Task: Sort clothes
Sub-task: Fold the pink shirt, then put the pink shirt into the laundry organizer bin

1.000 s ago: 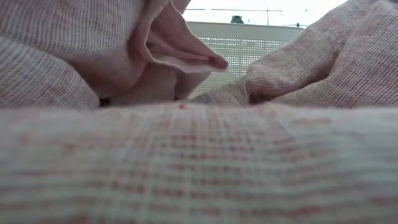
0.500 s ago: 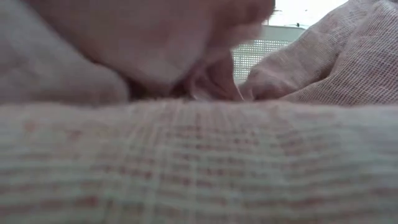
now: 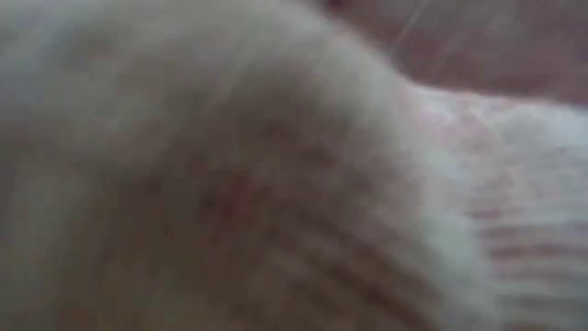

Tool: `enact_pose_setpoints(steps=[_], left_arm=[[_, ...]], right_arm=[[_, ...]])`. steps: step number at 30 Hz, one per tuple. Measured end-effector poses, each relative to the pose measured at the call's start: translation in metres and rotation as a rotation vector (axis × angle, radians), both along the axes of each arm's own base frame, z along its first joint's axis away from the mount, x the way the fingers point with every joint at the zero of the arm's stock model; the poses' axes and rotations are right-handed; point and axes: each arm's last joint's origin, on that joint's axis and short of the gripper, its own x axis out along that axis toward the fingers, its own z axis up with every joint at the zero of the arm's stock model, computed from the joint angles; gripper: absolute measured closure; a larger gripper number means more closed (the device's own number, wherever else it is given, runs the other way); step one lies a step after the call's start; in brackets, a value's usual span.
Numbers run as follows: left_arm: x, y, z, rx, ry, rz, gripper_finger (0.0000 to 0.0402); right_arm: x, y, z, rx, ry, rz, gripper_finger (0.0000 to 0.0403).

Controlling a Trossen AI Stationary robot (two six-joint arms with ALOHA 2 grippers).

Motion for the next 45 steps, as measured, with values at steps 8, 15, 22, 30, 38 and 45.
enact_pose_setpoints(steps=[8, 15, 22, 30, 38, 45], left_arm=[[-0.001, 0.000, -0.002, 0.010, 0.017, 0.001, 0.0246], [0.000, 0.000, -0.002, 0.011, 0.013, 0.000, 0.0246], [0.000, 0.000, -0.002, 0.035, 0.005, -0.009, 0.0246], [-0.001, 0.000, -0.002, 0.051, 0.001, -0.015, 0.0246], [-0.001, 0.000, -0.002, 0.056, 0.002, -0.016, 0.0246], [-0.001, 0.000, -0.002, 0.055, 0.002, -0.016, 0.0246]], right_arm=[[-0.010, -0.007, -0.003, -0.033, 0.128, -0.018, 0.0396], [-0.005, -0.010, -0.003, -0.024, 0.151, 0.062, 0.0310], [0.004, -0.017, -0.003, 0.027, 0.167, 0.066, 0.0192], [0.004, -0.017, -0.024, 0.006, 0.242, 0.017, 0.0137], [0.008, -0.018, -0.071, -0.032, 0.347, -0.014, 0.0135], [0.014, -0.020, -0.094, -0.054, 0.386, -0.035, 0.0138]])
